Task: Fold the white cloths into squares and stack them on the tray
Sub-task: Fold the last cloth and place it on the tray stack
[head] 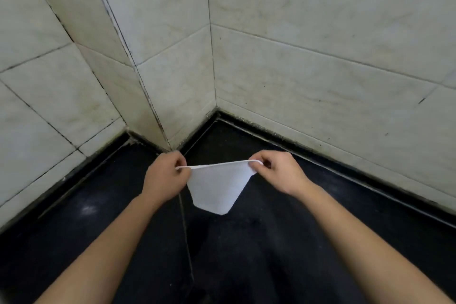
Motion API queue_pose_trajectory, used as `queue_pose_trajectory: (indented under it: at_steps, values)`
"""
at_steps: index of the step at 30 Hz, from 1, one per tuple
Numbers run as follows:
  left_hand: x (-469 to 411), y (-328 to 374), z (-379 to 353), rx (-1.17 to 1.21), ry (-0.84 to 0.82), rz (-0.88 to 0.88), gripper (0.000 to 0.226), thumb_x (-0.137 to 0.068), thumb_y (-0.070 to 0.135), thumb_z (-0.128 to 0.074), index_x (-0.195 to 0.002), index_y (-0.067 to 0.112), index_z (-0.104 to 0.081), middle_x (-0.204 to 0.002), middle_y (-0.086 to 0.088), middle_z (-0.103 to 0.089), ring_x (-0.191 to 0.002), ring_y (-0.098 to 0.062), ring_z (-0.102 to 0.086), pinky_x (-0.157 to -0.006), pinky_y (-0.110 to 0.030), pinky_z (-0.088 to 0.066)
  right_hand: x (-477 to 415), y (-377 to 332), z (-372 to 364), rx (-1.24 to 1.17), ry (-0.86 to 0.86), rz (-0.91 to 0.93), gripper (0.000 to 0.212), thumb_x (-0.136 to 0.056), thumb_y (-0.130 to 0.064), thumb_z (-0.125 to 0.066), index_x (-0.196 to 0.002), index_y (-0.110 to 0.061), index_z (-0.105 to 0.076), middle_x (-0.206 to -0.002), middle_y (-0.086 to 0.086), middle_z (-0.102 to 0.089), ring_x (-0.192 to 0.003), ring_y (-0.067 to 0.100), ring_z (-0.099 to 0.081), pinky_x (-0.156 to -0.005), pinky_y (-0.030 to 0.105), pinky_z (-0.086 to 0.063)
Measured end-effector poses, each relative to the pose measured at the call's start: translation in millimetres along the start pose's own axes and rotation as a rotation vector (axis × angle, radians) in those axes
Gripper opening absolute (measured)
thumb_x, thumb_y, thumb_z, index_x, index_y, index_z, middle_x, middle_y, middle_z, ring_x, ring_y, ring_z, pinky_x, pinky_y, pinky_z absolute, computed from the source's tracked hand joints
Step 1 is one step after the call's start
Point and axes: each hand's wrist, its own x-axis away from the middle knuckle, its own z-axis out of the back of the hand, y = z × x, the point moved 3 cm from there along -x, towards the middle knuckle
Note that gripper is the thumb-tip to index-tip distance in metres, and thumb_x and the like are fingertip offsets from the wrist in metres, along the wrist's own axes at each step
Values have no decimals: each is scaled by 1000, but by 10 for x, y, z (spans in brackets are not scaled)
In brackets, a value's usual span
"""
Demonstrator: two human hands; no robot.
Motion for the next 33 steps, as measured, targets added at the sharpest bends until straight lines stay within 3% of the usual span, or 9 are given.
queue_pose_trajectory:
  at_steps: [5,10,13,16,20,25,29,33]
  values:
    - [-34,130,257,47,-23,38,15,-84,20,-62,-74,30,-58,-79,11,-62,-79,-16,-56,-68,-33,-42,53,-91,234,-19,48,-15,18,-90,-23,-61,-95,-32,-76,-76,-18,-68,-67,-2,-58,-59,18,-41]
    - [-111,78,231,-11,-63,4,13,-89,20,-63,-99,26,-69,-87,8,-65,-84,-16,-61,-72,-32,-47,-21,-21,175,88,99,-34,18,-95,-29,-58,-102,-31,-74,-87,-10,-70,-80,9,-61,-73,30,-50]
    - [-92,67,227,-7,-2,-57,12,-92,18,-61,-99,24,-69,-86,7,-66,-80,-14,-60,-72,-36,-52,-18,-11,144,74,180,-47,16,-97,-27,-59,-104,-28,-72,-93,-6,-69,-83,12,-62,-75,28,-47]
    - [47,9,145,-25,-21,-129,13,-90,14,-61,-96,23,-67,-82,10,-59,-76,-10,-53,-66,-33,-47,77,0,38,61,194,-62,12,-95,-26,-61,-98,-28,-72,-91,-8,-68,-82,10,-62,-73,27,-46]
    - [409,-323,-203,-87,-136,-165,15,-87,14,-65,-97,24,-67,-82,13,-54,-81,-10,-50,-69,-30,-46,379,195,-373,100,74,-147,10,-92,-26,-64,-97,-29,-72,-89,-8,-65,-80,13,-63,-76,31,-51]
    - [1121,-778,-846,-155,-385,-182,19,-88,16,-60,-103,25,-67,-98,10,-63,-95,-12,-55,-74,-24,-40,968,560,-1052,287,-256,-240,19,-95,-28,-56,-110,-29,-68,-108,-6,-62,-97,18,-64,-84,35,-53]
    - [1786,-1048,-1289,-115,-577,-154,20,-85,16,-55,-100,24,-67,-96,8,-63,-96,-16,-56,-72,-23,-34,1567,788,-1560,392,-497,-276,22,-97,-31,-51,-112,-27,-65,-118,-3,-59,-106,21,-61,-87,33,-49]
    - [2101,-1129,-1436,-70,-664,-142,19,-85,17,-54,-97,25,-66,-96,10,-60,-94,-13,-54,-70,-24,-35,1910,901,-1750,354,-529,-319,19,-96,-32,-50,-108,-28,-64,-116,-3,-56,-105,22,-60,-86,33,-49]
